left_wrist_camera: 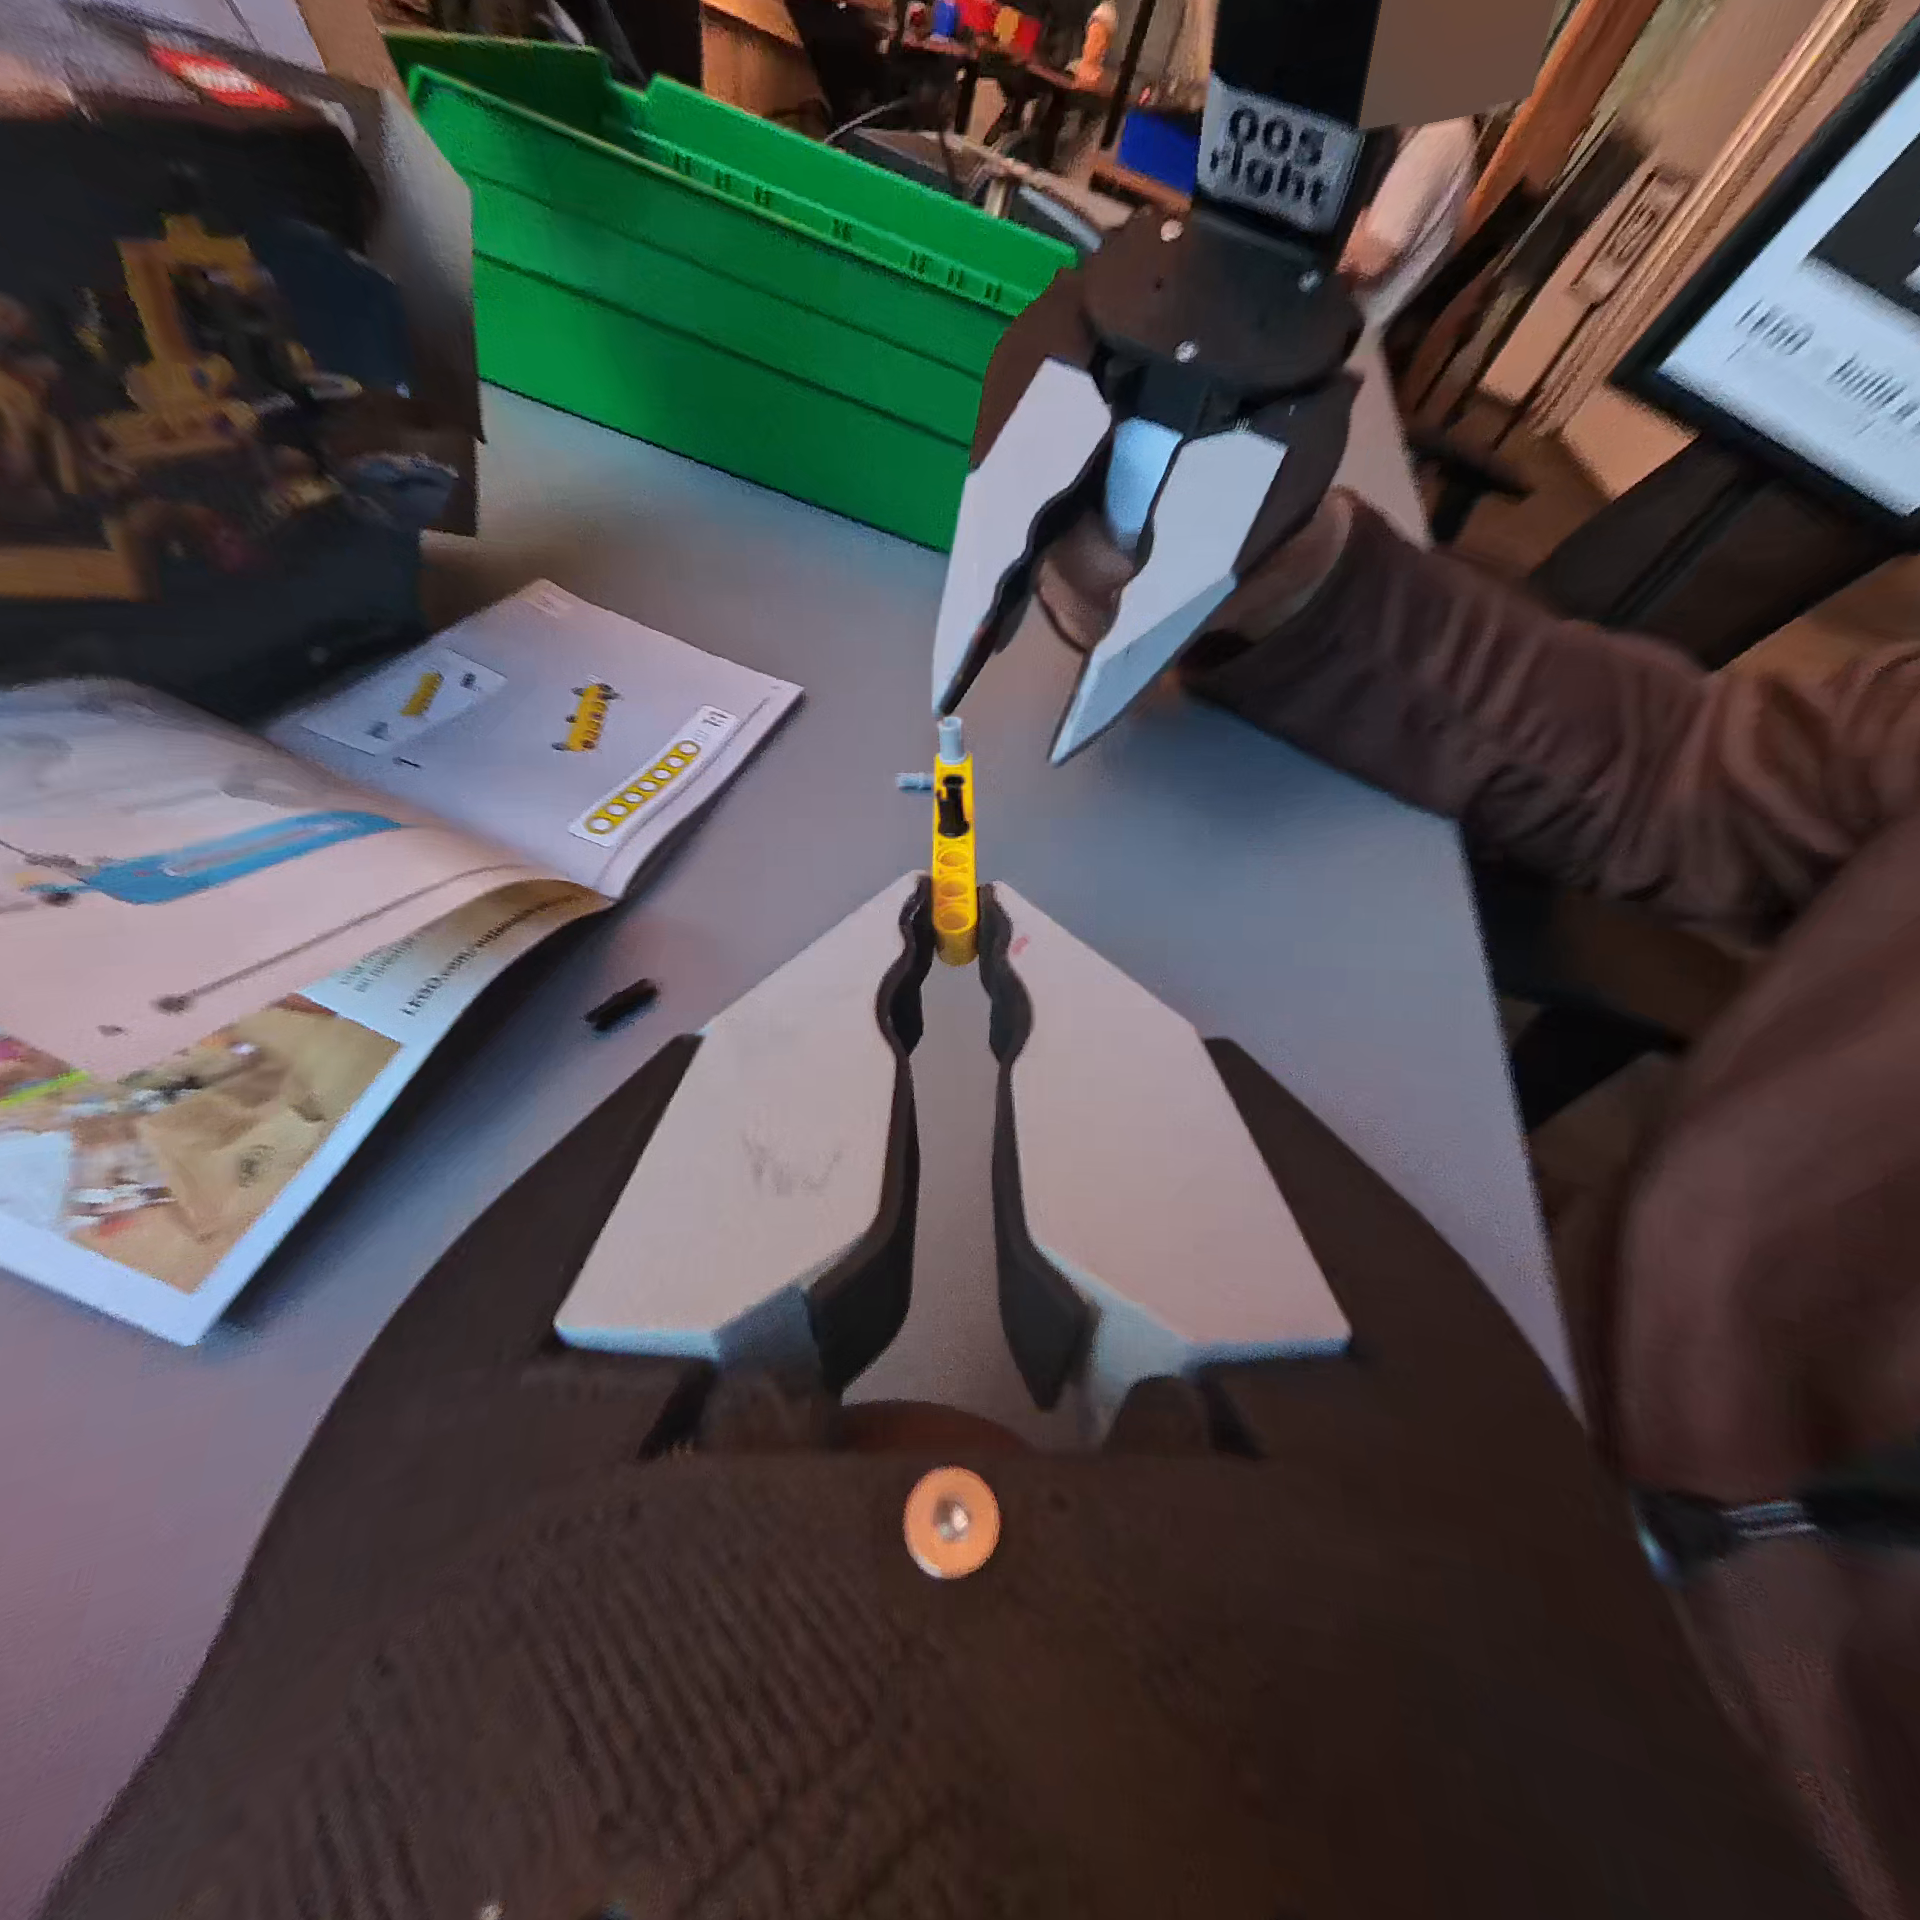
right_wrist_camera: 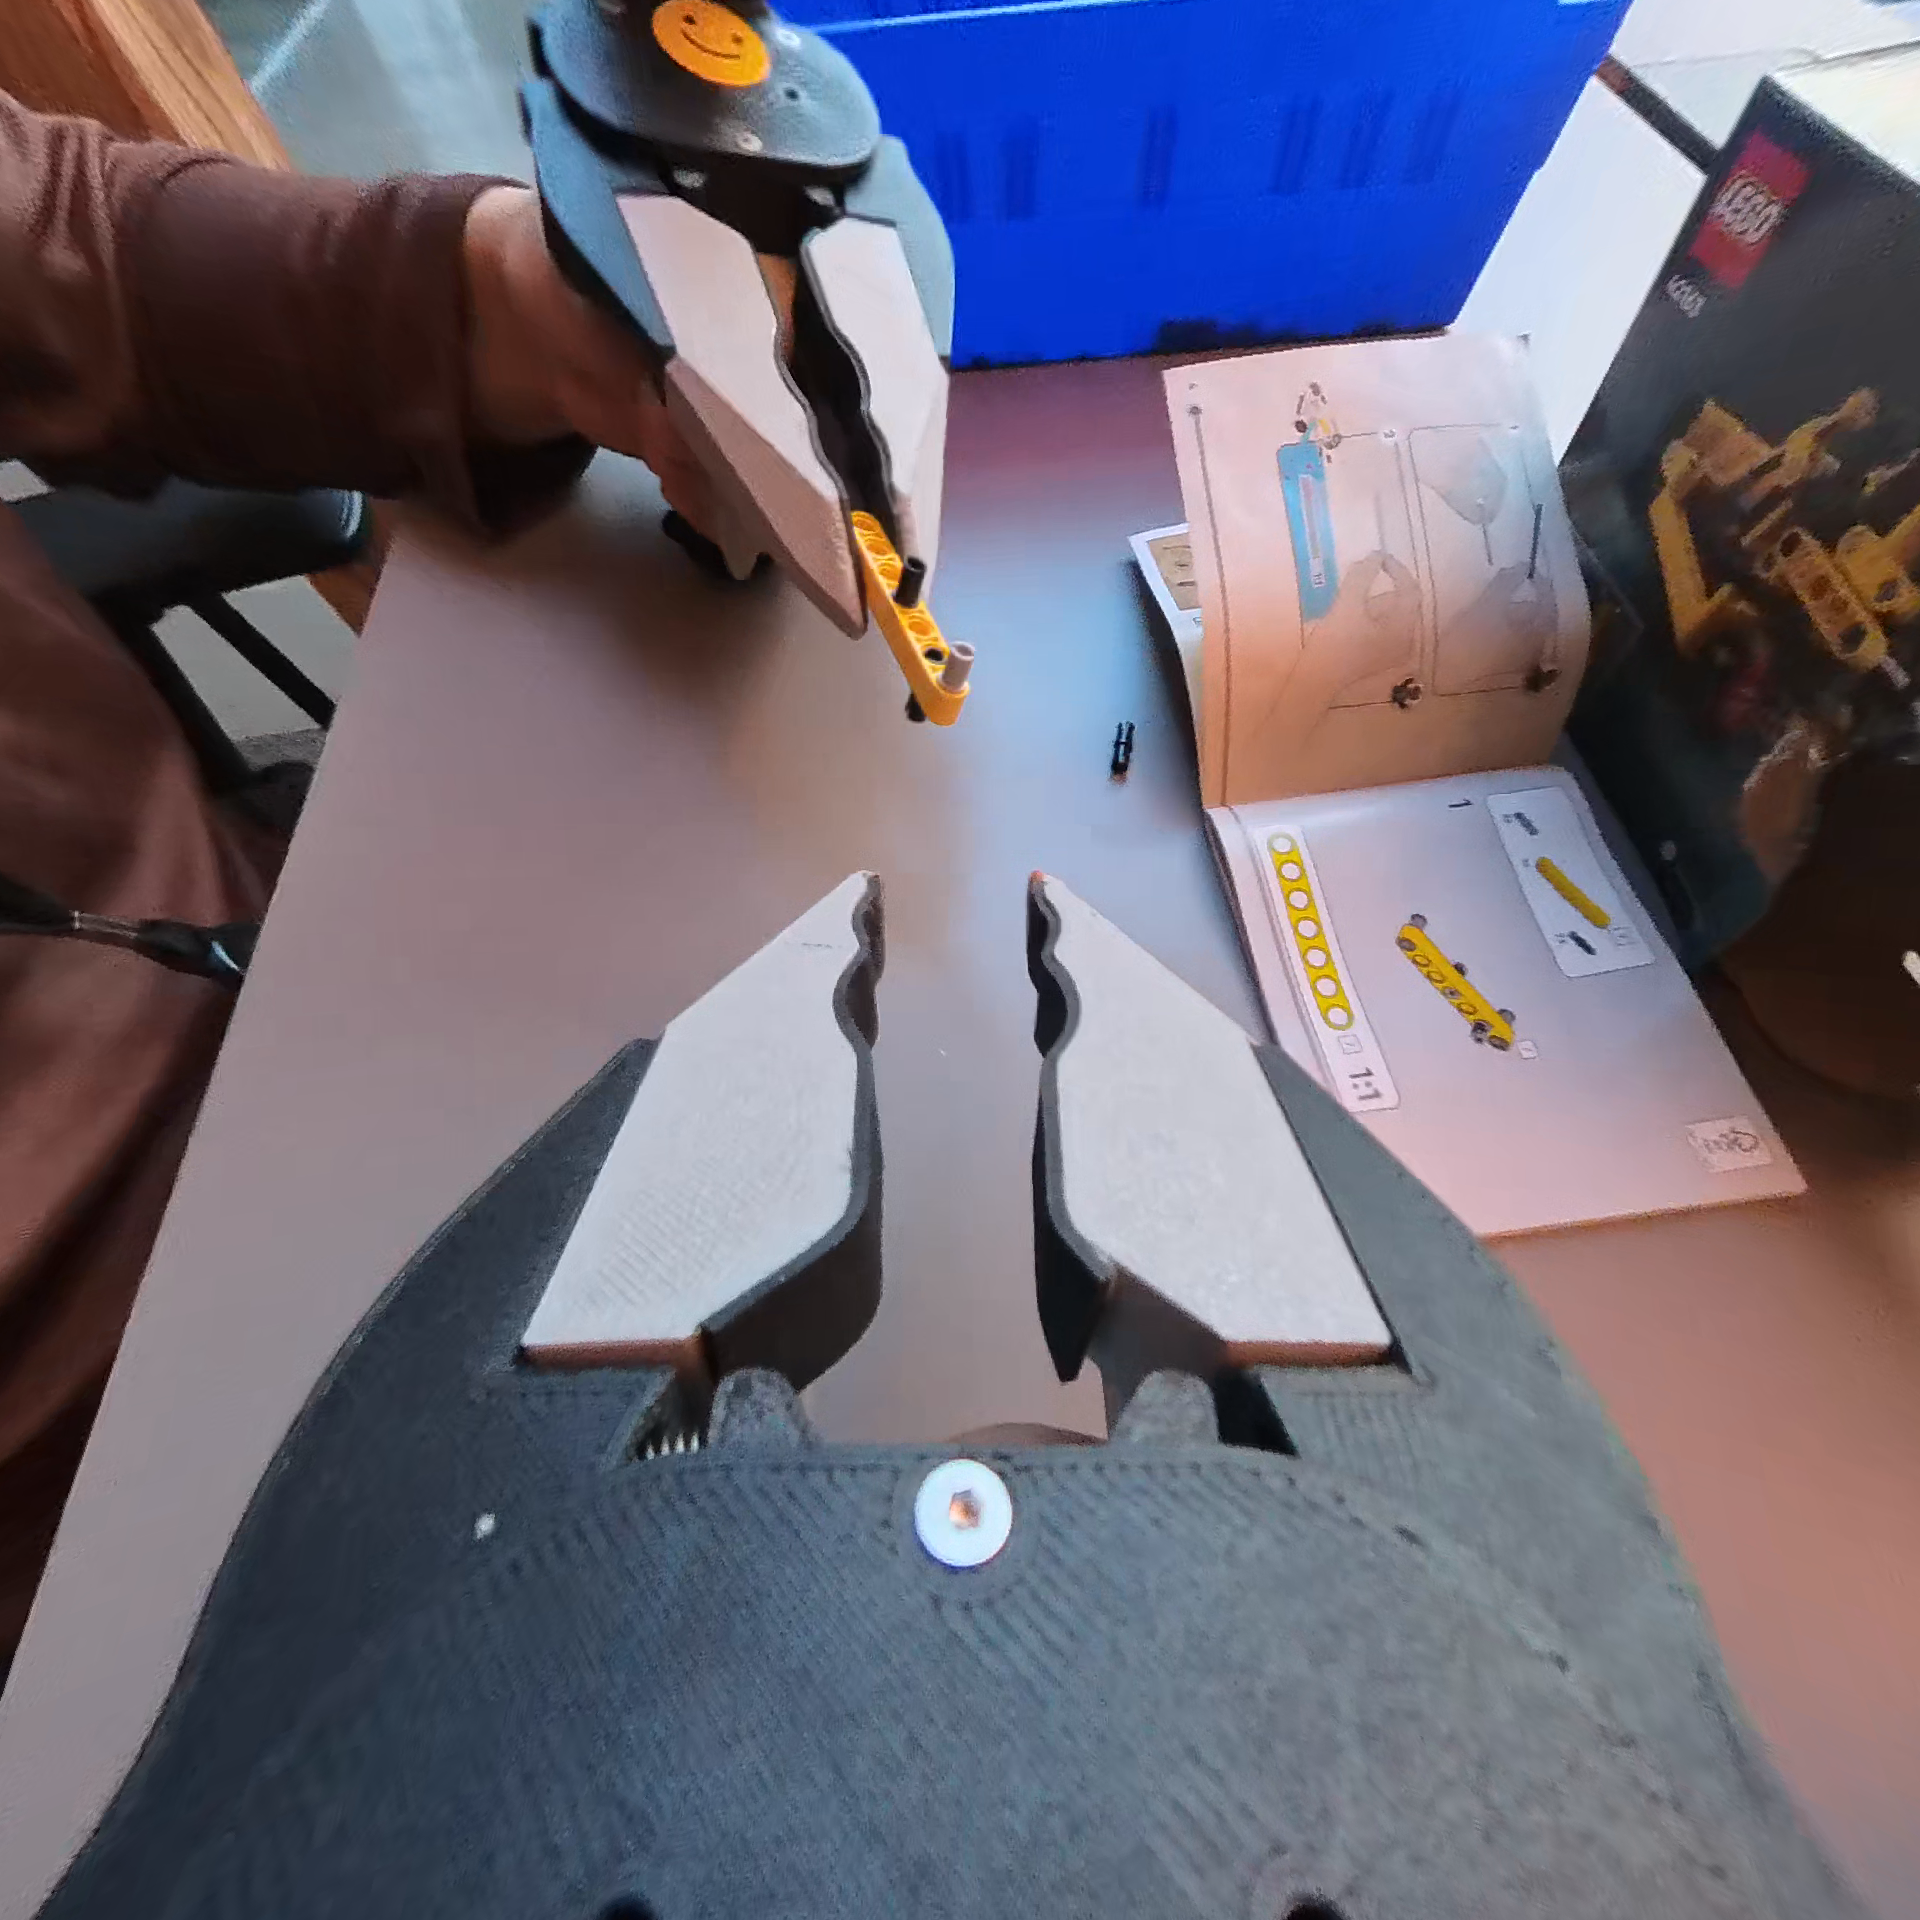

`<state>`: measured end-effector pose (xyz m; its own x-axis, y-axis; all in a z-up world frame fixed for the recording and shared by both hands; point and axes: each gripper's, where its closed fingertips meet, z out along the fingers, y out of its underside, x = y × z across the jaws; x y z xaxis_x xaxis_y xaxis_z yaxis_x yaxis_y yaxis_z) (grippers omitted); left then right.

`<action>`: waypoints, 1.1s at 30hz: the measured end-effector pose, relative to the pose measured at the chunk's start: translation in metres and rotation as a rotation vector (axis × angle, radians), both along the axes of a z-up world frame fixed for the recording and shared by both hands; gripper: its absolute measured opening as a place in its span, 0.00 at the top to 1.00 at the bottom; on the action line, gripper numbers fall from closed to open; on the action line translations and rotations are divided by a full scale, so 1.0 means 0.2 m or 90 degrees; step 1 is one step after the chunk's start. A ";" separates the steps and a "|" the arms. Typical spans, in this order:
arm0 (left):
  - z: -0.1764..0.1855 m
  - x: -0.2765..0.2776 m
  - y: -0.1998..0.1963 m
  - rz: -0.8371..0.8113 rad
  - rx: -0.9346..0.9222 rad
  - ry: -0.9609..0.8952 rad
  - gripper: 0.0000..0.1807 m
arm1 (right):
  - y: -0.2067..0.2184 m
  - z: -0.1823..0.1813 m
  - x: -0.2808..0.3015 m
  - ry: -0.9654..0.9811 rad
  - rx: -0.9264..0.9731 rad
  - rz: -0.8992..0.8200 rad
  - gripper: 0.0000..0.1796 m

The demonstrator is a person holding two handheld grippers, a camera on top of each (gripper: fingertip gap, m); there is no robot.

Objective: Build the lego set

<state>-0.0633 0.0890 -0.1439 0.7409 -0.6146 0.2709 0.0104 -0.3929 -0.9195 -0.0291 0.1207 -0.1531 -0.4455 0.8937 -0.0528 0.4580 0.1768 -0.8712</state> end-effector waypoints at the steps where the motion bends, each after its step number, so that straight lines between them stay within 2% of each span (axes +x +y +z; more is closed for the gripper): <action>1: -0.01 0.00 0.00 0.002 0.011 0.030 0.97 | 0.01 0.01 0.00 0.005 -0.011 -0.003 0.86; 5: -0.04 0.03 -0.02 -0.015 0.022 0.083 0.97 | 0.04 0.08 0.01 0.026 -0.087 -0.013 0.86; 24: -0.04 0.01 -0.01 -0.006 -0.012 0.040 0.97 | 0.07 0.05 0.01 0.022 -0.079 -0.024 0.86; 33: -0.01 -0.01 0.00 -0.006 -0.050 -0.055 0.97 | 0.05 0.03 0.00 0.013 -0.077 -0.015 0.87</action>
